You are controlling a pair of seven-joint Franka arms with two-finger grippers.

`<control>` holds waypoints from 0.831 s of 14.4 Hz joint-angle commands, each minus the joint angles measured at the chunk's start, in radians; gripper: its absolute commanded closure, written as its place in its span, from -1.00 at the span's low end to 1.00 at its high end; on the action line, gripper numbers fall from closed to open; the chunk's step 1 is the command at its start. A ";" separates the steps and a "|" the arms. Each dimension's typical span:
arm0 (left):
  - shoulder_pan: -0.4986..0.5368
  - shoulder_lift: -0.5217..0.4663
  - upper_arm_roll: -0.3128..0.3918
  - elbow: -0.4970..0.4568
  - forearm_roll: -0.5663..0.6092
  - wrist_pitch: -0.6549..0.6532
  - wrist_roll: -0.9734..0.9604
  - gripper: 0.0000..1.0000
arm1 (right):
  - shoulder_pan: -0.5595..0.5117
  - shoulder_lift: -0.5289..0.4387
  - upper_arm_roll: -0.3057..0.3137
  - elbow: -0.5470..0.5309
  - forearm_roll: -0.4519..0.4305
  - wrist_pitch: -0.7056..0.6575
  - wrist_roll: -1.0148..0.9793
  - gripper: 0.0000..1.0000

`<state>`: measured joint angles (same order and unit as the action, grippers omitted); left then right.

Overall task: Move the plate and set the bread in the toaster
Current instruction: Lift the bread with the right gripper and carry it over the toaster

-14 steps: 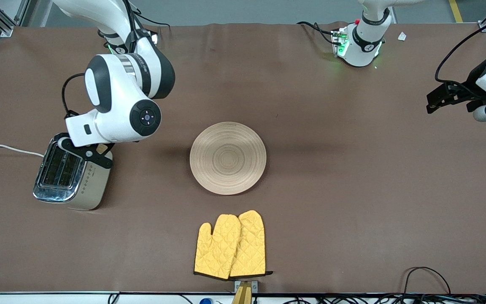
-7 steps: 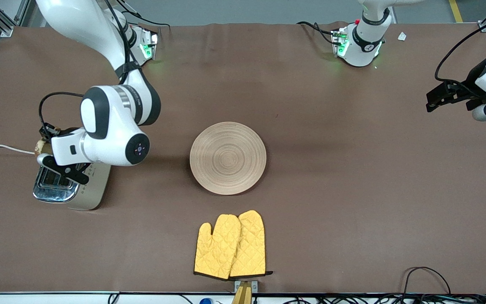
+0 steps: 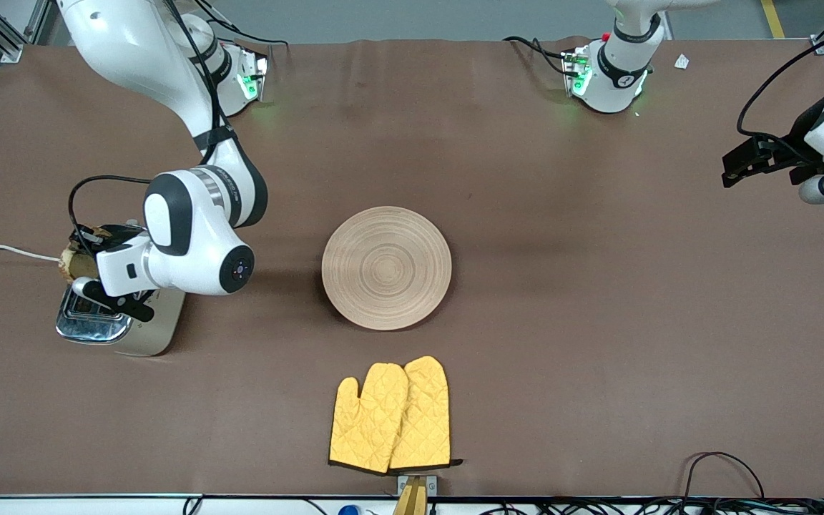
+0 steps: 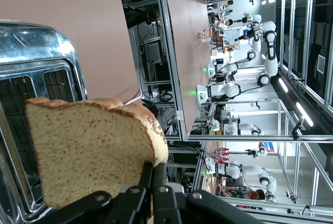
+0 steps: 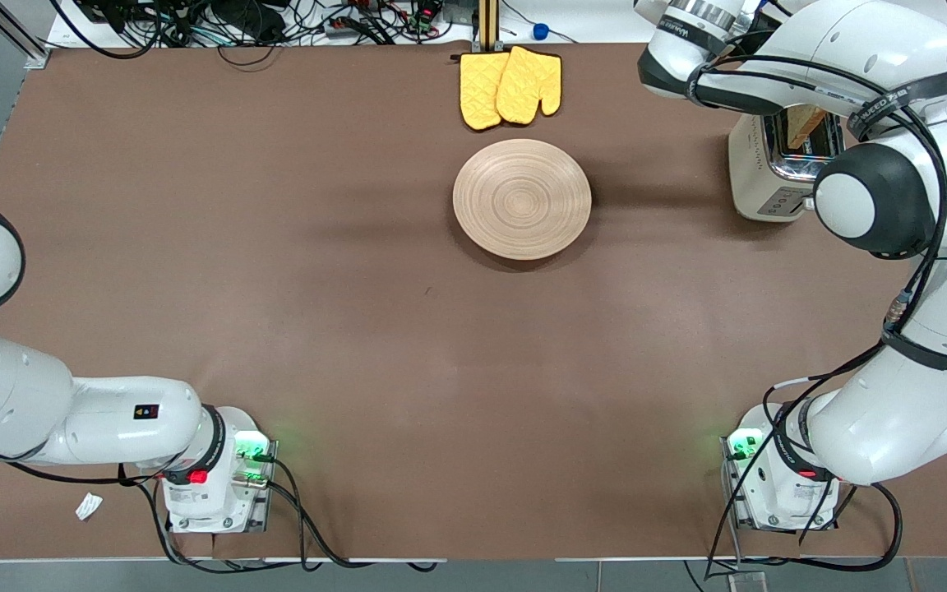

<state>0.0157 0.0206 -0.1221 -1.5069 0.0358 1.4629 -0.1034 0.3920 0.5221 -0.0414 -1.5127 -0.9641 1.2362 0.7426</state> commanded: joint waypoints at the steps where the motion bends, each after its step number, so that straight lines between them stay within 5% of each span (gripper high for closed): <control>1: 0.001 -0.011 0.001 0.010 0.006 -0.019 0.002 -1.00 | -0.025 -0.019 0.009 -0.020 -0.028 0.029 -0.026 0.99; 12: 0.000 -0.011 -0.002 0.010 0.006 -0.021 0.001 -1.00 | -0.030 0.030 0.009 -0.004 -0.053 0.078 -0.025 0.99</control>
<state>0.0158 0.0194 -0.1221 -1.5054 0.0358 1.4603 -0.1034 0.3724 0.5497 -0.0411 -1.5137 -0.9890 1.3103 0.7271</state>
